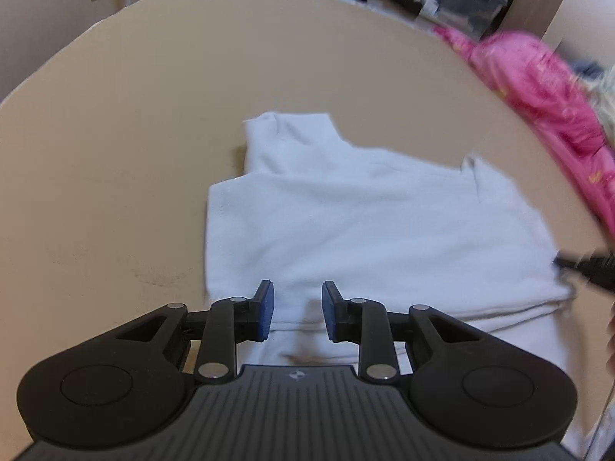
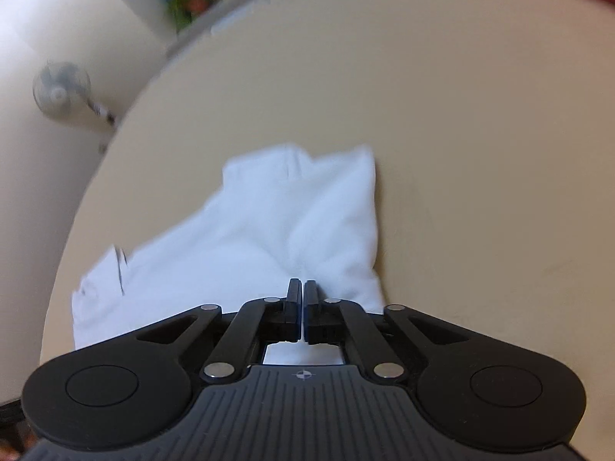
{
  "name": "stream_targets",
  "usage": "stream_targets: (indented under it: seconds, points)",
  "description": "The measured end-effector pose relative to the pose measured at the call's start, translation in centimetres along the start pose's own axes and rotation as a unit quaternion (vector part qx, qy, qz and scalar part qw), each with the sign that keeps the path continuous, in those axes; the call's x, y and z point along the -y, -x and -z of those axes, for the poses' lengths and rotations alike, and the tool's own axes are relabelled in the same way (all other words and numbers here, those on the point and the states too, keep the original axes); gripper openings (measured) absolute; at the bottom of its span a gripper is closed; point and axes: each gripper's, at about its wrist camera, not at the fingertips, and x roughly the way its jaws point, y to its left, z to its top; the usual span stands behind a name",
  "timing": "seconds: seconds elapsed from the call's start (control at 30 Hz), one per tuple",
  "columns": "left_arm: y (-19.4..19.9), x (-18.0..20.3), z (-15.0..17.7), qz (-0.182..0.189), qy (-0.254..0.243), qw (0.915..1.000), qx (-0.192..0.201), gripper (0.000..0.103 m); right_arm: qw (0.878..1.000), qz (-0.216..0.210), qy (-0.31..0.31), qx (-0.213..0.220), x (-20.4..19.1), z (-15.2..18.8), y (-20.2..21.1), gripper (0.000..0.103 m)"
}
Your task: Fold small clothes
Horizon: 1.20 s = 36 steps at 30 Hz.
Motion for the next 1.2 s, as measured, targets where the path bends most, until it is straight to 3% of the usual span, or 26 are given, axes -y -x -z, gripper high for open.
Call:
stream_targets:
  seconds: [0.07, 0.13, 0.17, 0.23, 0.3, 0.4, 0.57, 0.8, 0.93, 1.07, 1.2]
  points:
    - [-1.3, 0.0, 1.1, -0.029, -0.022, 0.9992, -0.019, 0.034, 0.998, 0.056, 0.03, -0.03, 0.2, 1.8, -0.1, 0.0]
    - [0.1, 0.5, 1.5, -0.037, -0.029, 0.9988, -0.009, 0.033, 0.998, 0.055, -0.01, -0.02, 0.7, 2.4, 1.3, 0.0]
    - [1.6, 0.6, 1.8, -0.034, -0.022, 0.9992, -0.001, 0.033, 0.997, 0.075, -0.028, -0.011, 0.4, 2.9, 2.8, 0.0]
    - [4.5, 0.8, 2.6, -0.027, -0.026, 0.9989, 0.027, 0.033, 0.987, 0.154, -0.01, 0.042, -0.9, 4.6, 7.1, 0.012]
    - [6.8, 1.4, 3.3, -0.051, -0.03, 0.9977, 0.034, 0.033, 0.978, 0.186, 0.015, 0.088, -1.7, 7.5, 10.8, 0.032]
    - [11.0, 2.6, 5.8, -0.068, -0.049, 0.9948, 0.058, 0.033, 0.984, 0.156, 0.018, 0.079, -1.6, 11.5, 14.1, 0.032]
    - [16.2, 3.1, 12.1, -0.083, -0.072, 0.991, 0.075, 0.035, 0.986, 0.115, 0.045, 0.116, -2.1, 14.8, 17.5, 0.035]
    - [17.9, 1.9, 19.1, -0.105, -0.074, 0.9914, 0.027, 0.035, 0.987, 0.118, 0.079, 0.072, -0.6, 19.2, 20.5, 0.035]
    - [17.0, -1.0, 20.8, -0.081, -0.005, 0.9962, -0.031, 0.035, 0.99, 0.126, 0.055, 0.028, 1.7, 20.3, 20.6, 0.035]
    - [16.0, -3.3, 21.6, -0.047, 0.062, 0.9929, -0.09, 0.035, 0.992, 0.119, 0.01, -0.031, 4.0, 21.1, 19.9, 0.035]
    - [15.2, -3.1, 22.7, -0.063, 0.062, 0.9882, -0.125, 0.035, 0.988, 0.136, 0.016, -0.074, 4.4, 21.8, 18.8, 0.035]
